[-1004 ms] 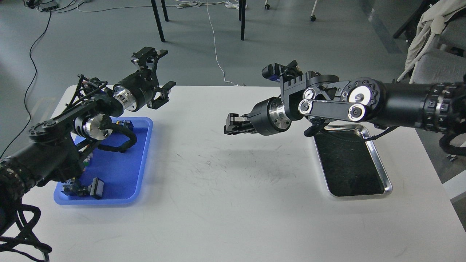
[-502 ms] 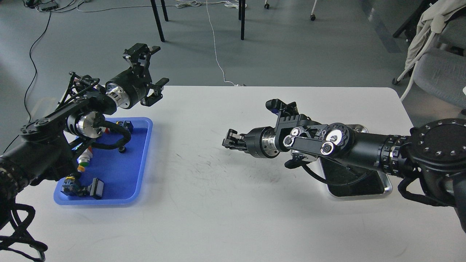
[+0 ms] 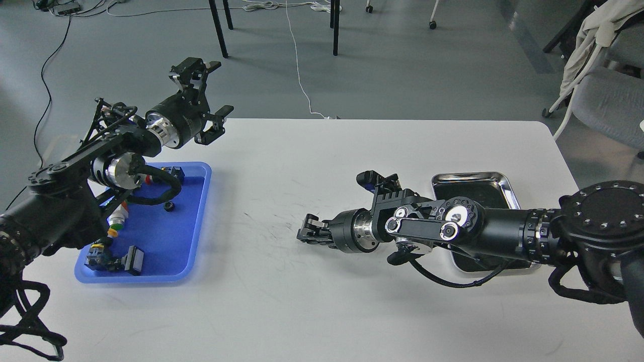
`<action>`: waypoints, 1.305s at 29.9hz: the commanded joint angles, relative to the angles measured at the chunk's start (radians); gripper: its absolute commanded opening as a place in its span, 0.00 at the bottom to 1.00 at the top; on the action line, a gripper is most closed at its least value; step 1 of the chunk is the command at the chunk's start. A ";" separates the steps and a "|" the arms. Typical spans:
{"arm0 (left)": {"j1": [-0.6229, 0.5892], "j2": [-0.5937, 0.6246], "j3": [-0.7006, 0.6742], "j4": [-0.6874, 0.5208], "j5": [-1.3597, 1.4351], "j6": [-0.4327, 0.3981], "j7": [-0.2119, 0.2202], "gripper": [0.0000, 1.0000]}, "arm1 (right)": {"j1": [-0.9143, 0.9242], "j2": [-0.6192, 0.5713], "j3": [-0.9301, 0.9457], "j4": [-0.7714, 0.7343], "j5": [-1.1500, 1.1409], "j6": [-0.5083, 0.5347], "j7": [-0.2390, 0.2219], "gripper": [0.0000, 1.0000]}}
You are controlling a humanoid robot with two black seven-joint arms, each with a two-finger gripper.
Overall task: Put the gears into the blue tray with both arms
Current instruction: 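Carry the black part to the table center, release it, retract, then reach the left gripper to the black part and grasp it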
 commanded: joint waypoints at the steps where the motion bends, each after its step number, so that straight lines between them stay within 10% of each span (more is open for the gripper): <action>1: 0.001 -0.002 0.000 0.000 0.000 0.002 0.000 0.98 | -0.002 -0.001 -0.003 0.000 -0.001 -0.009 -0.006 0.30; 4: 0.001 -0.002 0.002 0.000 0.000 0.002 0.001 0.98 | -0.002 -0.001 -0.003 0.001 0.004 -0.038 -0.006 0.78; 9: 0.001 -0.002 0.002 0.000 0.003 0.002 0.001 0.98 | 0.003 -0.001 0.000 -0.006 0.004 -0.043 -0.003 0.93; 24: -0.002 0.002 0.002 -0.002 0.006 0.002 0.004 0.98 | 0.088 -0.013 0.385 -0.160 0.031 0.002 0.000 0.96; 39: 0.008 0.058 0.015 -0.144 0.119 0.003 0.006 0.98 | -0.392 -0.770 1.051 0.059 0.543 0.196 0.005 0.96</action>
